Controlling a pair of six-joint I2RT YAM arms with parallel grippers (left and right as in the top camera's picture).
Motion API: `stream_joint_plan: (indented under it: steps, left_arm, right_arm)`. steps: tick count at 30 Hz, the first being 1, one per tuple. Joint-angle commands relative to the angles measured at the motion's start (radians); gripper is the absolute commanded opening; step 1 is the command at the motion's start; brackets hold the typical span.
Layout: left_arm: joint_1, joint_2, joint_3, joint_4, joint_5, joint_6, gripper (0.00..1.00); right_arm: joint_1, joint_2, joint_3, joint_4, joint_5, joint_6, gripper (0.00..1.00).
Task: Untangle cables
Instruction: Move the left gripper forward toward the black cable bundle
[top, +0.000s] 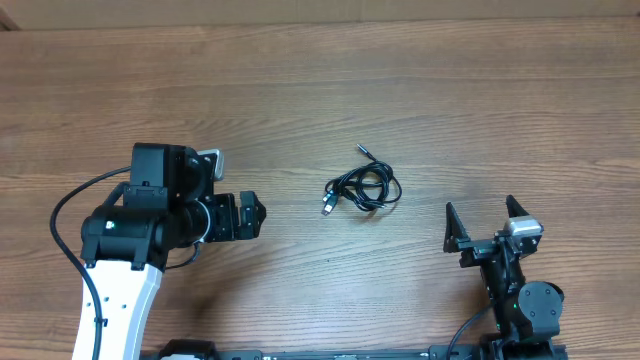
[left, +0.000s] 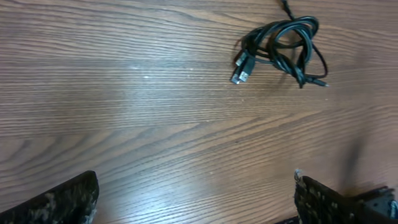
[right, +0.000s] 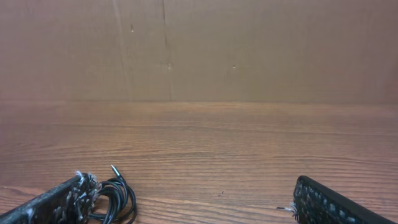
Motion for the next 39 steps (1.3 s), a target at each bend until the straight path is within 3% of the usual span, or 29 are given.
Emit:
stream_joint_plan:
  steps: [1,4,14,25,39]
  left_arm:
    - [0.003,0.0,0.022,0.004,0.046,-0.018,1.0]
    - [-0.017,0.0,0.022,0.012,0.049,-0.012,1.0]
    - [-0.268,0.0,0.022,0.14,0.015,0.013,1.0]
    - [-0.278,0.068,0.022,0.227,0.027,-0.06,1.0]
    - [-0.278,0.191,0.022,0.375,0.151,-0.111,1.0]
  right_arm:
    - [0.004,0.0,-0.01,0.005,0.009,-0.001,1.0]
    - [0.005,0.0,-0.01,0.005,0.009,-0.001,1.0]
    - [0.005,0.0,-0.01,0.005,0.009,-0.001,1.0]
    - [0.005,0.0,-0.01,0.005,0.009,-0.001,1.0]
    - [0.005,0.0,-0.01,0.005,0.009,-0.001,1.0]
